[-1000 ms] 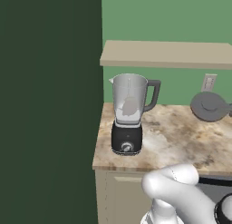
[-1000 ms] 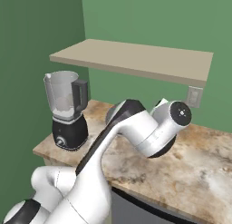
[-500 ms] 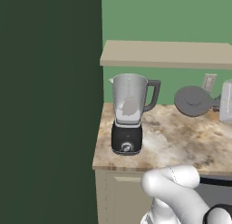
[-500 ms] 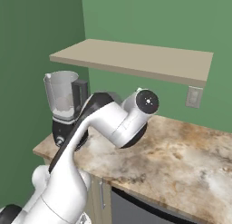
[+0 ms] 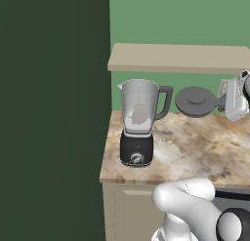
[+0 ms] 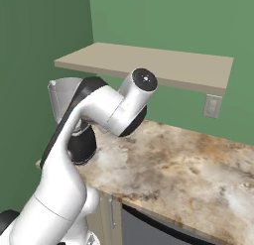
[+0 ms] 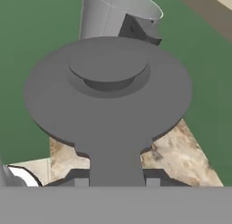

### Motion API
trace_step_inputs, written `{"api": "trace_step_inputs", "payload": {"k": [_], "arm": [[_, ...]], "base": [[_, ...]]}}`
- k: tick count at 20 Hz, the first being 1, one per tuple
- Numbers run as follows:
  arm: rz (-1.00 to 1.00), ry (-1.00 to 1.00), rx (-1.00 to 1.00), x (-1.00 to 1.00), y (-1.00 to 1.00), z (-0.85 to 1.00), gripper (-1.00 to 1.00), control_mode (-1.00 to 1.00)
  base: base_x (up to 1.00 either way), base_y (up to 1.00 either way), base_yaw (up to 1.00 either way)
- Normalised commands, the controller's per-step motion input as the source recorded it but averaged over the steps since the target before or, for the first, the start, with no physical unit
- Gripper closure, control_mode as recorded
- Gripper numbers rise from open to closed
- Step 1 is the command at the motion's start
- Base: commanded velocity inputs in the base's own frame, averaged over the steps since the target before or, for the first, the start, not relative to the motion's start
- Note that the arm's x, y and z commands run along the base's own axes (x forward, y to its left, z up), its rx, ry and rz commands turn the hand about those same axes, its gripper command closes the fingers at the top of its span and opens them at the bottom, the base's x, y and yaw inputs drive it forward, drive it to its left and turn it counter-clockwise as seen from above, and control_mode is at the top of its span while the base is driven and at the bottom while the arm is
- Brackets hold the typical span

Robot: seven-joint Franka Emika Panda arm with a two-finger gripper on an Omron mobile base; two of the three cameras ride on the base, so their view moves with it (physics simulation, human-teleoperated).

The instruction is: Grab the onion and lemon from the fridge, place them in the blender, close the lid, and turn on the blender to create a marinade.

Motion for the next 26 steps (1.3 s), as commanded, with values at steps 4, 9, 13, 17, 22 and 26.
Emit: {"api": "trace_step_inputs", "payload": {"k": [4, 9, 13, 17, 22, 26], "arm": [[0.0, 0.15, 0.12, 0.0, 0.28, 0.42, 1.0, -1.0], [0.0, 0.06, 0.11, 0.0, 0.32, 0.28, 1.0, -1.0], [0.0, 0.0, 0.07, 0.01, 0.41, 0.27, 1.0, -1.0], [0.0, 0.0, 0.02, 0.09, 0.44, 0.32, 1.0, -1.0], [0.0, 0.0, 0.0, 0.16, 0.37, 0.25, 1.0, -1.0], [-0.01, 0.0, 0.0, 0.21, 0.34, 0.14, 1.0, -1.0]], "base": [[0.0, 0.0, 0.0], [0.0, 0.0, 0.0], [0.0, 0.0, 0.0], [0.0, 0.0, 0.0], [0.0, 0.0, 0.0], [0.0, 0.0, 0.0]]}}
